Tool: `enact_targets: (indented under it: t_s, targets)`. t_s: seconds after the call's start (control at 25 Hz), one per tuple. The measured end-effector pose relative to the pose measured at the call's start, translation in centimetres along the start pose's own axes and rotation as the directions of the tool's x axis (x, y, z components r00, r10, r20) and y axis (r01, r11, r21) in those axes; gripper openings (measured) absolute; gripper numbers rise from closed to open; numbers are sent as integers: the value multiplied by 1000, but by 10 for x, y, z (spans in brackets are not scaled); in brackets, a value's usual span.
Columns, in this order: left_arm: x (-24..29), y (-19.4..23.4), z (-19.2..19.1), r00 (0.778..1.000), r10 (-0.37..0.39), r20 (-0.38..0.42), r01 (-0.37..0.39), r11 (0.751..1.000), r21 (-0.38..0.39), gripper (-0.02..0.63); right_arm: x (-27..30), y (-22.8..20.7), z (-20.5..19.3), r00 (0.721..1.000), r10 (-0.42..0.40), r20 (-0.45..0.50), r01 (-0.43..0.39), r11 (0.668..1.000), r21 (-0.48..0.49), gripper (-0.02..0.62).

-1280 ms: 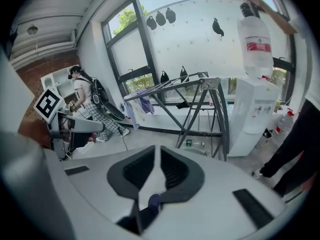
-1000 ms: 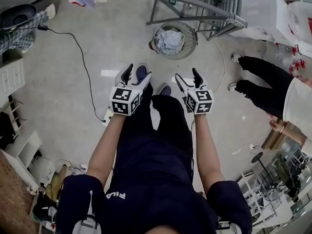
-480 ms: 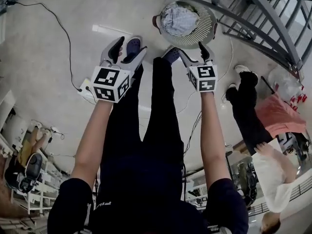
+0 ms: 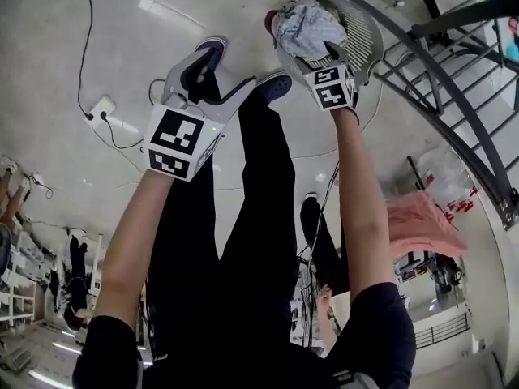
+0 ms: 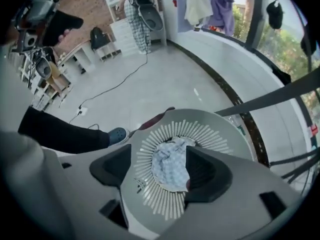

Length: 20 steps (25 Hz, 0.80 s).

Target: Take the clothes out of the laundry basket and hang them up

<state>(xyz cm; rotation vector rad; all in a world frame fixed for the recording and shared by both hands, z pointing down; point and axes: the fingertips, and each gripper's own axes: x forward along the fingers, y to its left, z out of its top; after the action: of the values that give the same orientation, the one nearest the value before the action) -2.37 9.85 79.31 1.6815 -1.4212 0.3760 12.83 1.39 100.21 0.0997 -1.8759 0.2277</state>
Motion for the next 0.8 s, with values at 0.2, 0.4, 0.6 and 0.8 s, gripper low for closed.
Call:
enact_targets:
  t_s: [0.2,0.4,0.6,0.8]
  targets:
    - [23,31,-40,999,42,23,-41,998,-55,330,72,-9,-29,996,13,-84,-22,993,-113,328]
    - [57,46,-74,998,52,31,-49,995,-86,330,125,-23,-52,995,4,-104,-22,984,-176,327]
    - [84,44,-91,999,17,27,-15,997,-71,330,168,-42,-67,991,-64,-114,23,944,-328,238]
    - [97,45,-100,1000,14,14,-13,997,-77,330,188,-54,-86,979,-120,-163,48,921,-386,142]
